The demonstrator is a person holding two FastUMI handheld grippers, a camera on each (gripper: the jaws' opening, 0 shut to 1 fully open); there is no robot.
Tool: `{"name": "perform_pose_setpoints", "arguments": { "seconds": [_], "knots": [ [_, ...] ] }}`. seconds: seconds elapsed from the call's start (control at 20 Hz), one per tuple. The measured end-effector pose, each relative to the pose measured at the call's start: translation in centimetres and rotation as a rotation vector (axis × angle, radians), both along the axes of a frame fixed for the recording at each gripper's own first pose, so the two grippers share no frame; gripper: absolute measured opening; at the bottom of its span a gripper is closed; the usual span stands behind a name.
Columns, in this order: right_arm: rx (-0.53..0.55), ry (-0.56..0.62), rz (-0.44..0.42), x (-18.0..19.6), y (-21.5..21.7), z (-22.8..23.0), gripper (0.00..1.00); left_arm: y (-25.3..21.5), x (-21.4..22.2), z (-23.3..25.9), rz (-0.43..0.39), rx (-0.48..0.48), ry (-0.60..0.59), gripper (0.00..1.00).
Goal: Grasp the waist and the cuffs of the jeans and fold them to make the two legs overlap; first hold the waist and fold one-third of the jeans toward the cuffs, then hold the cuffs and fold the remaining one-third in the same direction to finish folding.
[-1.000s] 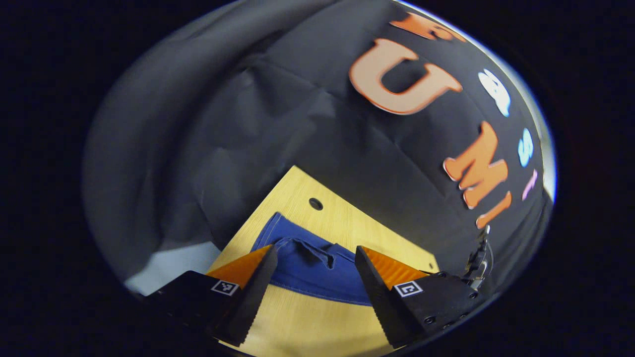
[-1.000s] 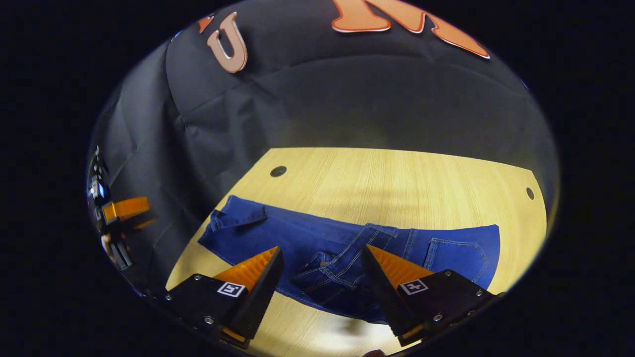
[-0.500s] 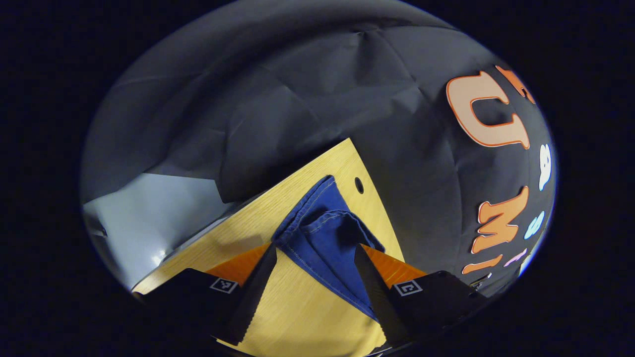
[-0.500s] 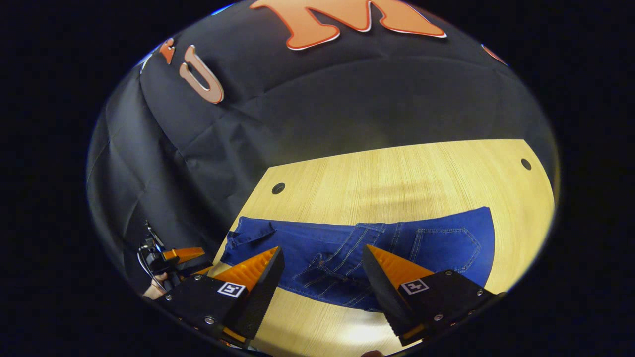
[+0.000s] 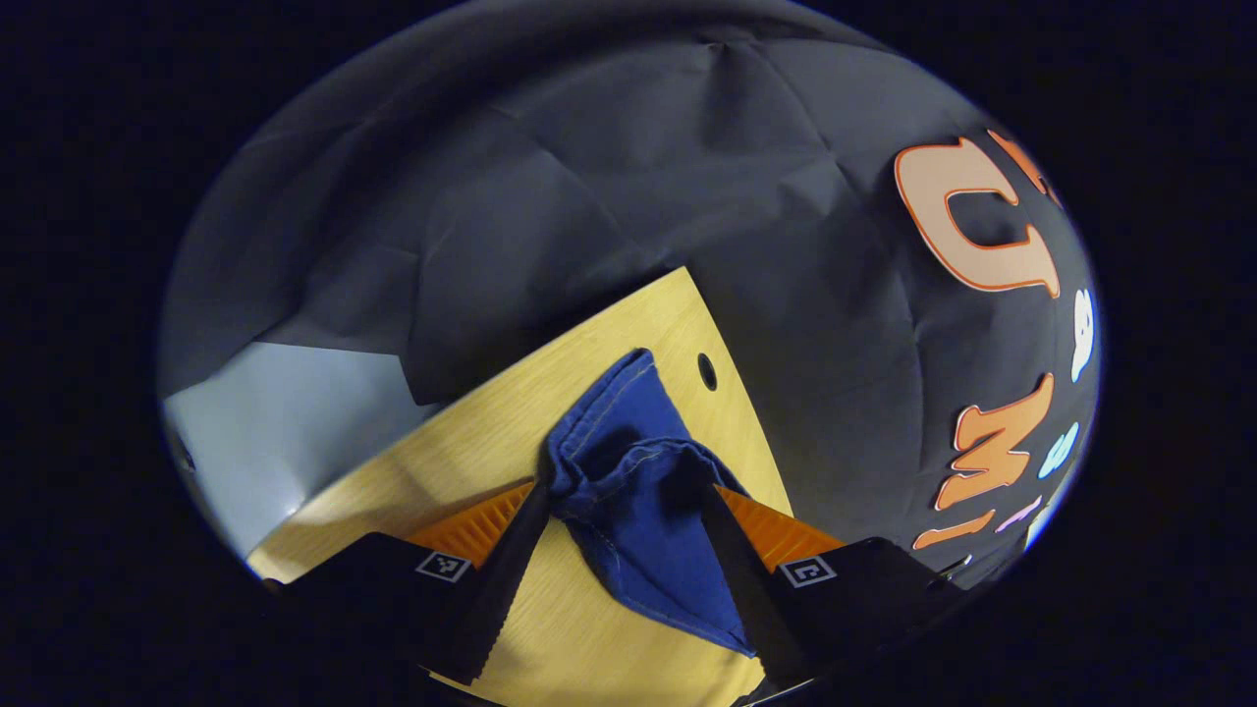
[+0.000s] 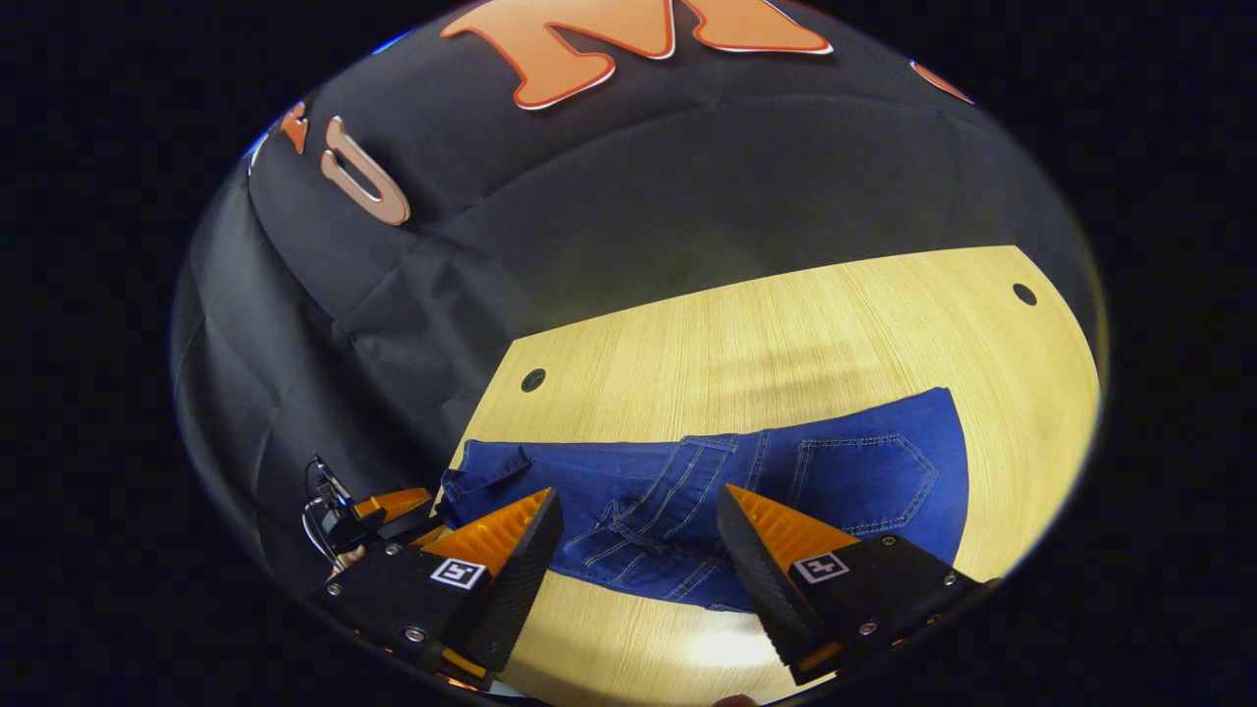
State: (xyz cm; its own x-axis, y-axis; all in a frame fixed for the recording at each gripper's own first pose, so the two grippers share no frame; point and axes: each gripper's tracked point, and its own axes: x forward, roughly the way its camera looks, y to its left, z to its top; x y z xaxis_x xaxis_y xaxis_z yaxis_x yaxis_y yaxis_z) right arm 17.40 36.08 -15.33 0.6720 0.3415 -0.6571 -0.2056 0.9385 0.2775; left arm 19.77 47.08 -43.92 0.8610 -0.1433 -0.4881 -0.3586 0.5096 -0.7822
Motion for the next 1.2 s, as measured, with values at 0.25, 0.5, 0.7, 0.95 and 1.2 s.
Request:
{"name": "perform_pose_setpoints", "arguments": {
  "seconds": [0.25, 0.5, 0.7, 0.95, 1.2],
  "knots": [
    [0.004, 0.012, -0.051, 0.0, -2.3, 0.2, 0.98, -0.1, 3.5, -2.2, 0.055, 0.052, 0.07, 0.45],
    [-0.011, -0.002, -0.101, -0.4, -6.1, 0.6, 0.98, -1.7, 4.0, 0.9, 0.04, 0.137, 0.021, 0.1],
    [0.023, -0.02, -0.114, -0.9, -8.0, 1.8, 0.98, -5.6, 3.7, 11.4, -0.039, 0.19, -0.117, 0.1],
    [0.059, -0.059, -0.104, -2.0, -11.3, 4.1, 0.98, -18.0, 5.1, 24.8, -0.217, 0.316, -0.32, 0.1],
    [0.109, -0.134, -0.149, -3.1, -16.9, 8.3, 0.98, -31.6, 4.7, 28.3, -0.432, 0.53, -0.373, 0.1]
  ]
}}
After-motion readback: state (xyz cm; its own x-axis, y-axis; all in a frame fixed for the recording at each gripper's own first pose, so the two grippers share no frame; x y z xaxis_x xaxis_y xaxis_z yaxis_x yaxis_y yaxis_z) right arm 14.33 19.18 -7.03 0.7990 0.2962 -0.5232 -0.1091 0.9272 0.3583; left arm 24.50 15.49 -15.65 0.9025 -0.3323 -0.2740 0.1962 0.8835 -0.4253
